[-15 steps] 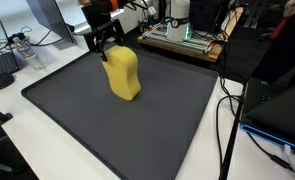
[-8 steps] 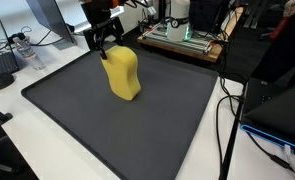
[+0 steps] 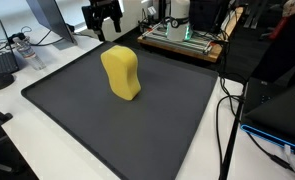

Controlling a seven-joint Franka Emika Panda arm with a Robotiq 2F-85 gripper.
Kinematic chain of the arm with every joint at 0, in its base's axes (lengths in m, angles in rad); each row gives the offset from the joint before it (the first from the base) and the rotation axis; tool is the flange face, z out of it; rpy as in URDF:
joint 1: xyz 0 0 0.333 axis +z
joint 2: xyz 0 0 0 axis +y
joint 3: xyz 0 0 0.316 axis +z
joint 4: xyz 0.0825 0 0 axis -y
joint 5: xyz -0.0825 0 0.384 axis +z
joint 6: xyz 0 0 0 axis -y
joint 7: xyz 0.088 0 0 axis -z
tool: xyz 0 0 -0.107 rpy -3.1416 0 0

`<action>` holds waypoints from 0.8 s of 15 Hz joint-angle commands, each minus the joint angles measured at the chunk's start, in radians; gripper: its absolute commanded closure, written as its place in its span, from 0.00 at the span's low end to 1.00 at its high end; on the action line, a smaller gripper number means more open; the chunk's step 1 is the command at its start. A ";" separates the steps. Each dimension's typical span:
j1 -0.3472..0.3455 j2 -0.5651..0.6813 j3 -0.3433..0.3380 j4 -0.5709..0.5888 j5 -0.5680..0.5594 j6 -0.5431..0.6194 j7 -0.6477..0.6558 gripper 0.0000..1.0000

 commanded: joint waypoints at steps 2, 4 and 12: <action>0.006 -0.113 0.003 -0.028 -0.095 -0.047 0.013 0.00; 0.007 -0.142 0.015 -0.010 -0.140 -0.094 -0.001 0.00; 0.007 -0.298 0.048 -0.261 -0.108 0.122 -0.272 0.00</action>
